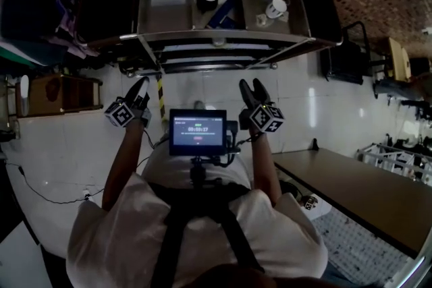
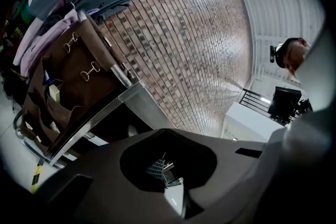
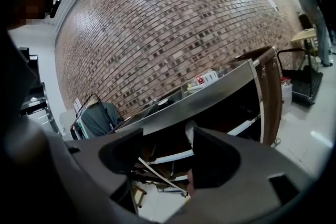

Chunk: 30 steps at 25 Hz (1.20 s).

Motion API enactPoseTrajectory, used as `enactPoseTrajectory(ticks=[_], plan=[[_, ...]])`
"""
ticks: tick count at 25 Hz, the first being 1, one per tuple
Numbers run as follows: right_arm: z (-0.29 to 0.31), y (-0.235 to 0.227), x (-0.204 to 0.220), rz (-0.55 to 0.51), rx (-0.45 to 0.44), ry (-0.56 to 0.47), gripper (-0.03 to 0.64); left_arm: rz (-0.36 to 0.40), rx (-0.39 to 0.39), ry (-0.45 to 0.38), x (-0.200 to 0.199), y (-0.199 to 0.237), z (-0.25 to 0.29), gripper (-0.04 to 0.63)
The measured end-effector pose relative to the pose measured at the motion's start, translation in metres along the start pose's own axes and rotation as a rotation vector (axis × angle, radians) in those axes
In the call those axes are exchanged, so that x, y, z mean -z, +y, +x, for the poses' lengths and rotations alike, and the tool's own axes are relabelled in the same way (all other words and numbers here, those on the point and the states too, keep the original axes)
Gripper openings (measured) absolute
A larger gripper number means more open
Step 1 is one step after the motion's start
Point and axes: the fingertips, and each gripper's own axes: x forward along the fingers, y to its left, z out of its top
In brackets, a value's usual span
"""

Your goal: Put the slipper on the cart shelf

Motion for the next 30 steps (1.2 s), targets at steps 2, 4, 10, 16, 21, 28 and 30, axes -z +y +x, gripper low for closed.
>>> enactPoseTrajectory(ticks=[2, 4, 10, 16, 21, 28, 30], plan=[[0.001, -0.007, -0.004, -0.006, 0.008, -0.006, 0.311, 0.006, 0.0, 0.025, 0.006, -0.006, 0.01, 0.002], [0.002, -0.013, -0.009, -0.008, 0.014, -0.016, 0.311, 0.012, -0.005, 0.054, 0.01, -0.01, 0.02, 0.002], [0.007, -0.027, -0.004, -0.037, 0.033, -0.003, 0.308, 0.068, -0.002, 0.138, 0.02, -0.027, 0.05, 0.002], [0.013, -0.042, 0.008, -0.019, 0.028, 0.015, 0.308, 0.066, 0.014, 0.19, 0.05, -0.024, 0.062, 0.002], [0.022, -0.052, 0.003, -0.028, 0.011, 0.027, 0.308, 0.035, -0.007, 0.215, 0.066, -0.039, 0.072, 0.002], [0.044, -0.07, 0.002, -0.037, -0.005, 0.063, 0.308, 0.048, -0.001, 0.213, 0.074, -0.05, 0.089, 0.002], [0.054, -0.078, 0.002, -0.044, -0.005, 0.076, 0.308, 0.043, -0.02, 0.214, 0.078, -0.05, 0.093, 0.002]])
